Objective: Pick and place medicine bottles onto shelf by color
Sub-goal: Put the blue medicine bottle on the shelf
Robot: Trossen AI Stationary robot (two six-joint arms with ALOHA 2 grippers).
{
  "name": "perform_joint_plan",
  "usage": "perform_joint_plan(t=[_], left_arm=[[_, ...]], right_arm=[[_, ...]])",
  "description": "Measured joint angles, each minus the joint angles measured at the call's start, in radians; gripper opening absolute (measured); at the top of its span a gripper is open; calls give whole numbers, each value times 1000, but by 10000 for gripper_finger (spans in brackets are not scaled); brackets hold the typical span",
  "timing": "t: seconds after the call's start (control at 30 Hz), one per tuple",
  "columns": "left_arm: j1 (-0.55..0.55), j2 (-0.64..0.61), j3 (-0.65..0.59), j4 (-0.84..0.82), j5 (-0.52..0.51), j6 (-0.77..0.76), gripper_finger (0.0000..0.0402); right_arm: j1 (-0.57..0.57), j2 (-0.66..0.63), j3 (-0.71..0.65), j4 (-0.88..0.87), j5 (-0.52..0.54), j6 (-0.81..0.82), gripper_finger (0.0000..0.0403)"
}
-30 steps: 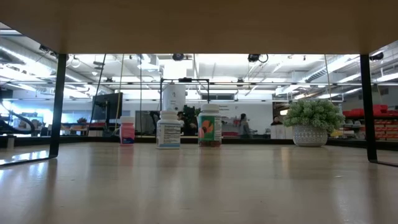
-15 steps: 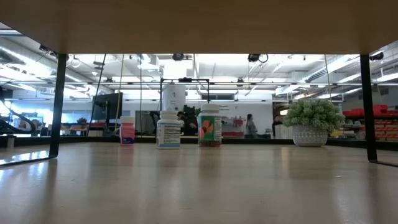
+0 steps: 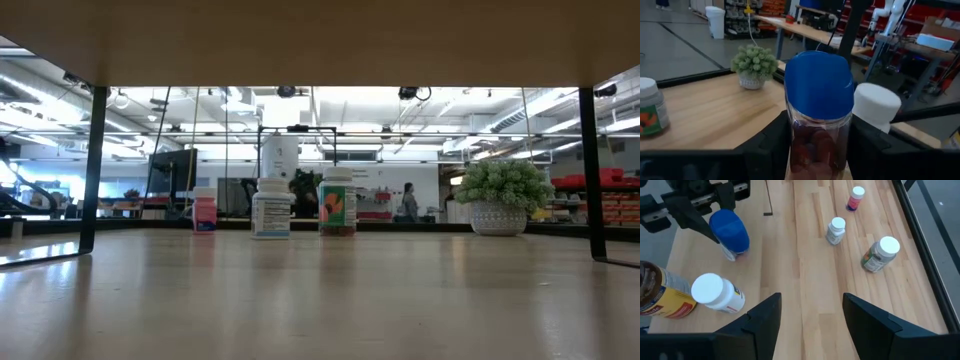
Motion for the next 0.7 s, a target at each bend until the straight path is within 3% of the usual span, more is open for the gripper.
perform_joint_plan(t=[0.27,0.7], left_arm=[[3,14,0,-129,23,-148,159],[8,42,2,-119,71,-218,164]], right_arm=[[0,0,0,0,-3,1,218],[0,0,-1,-1,-8,0,218]])
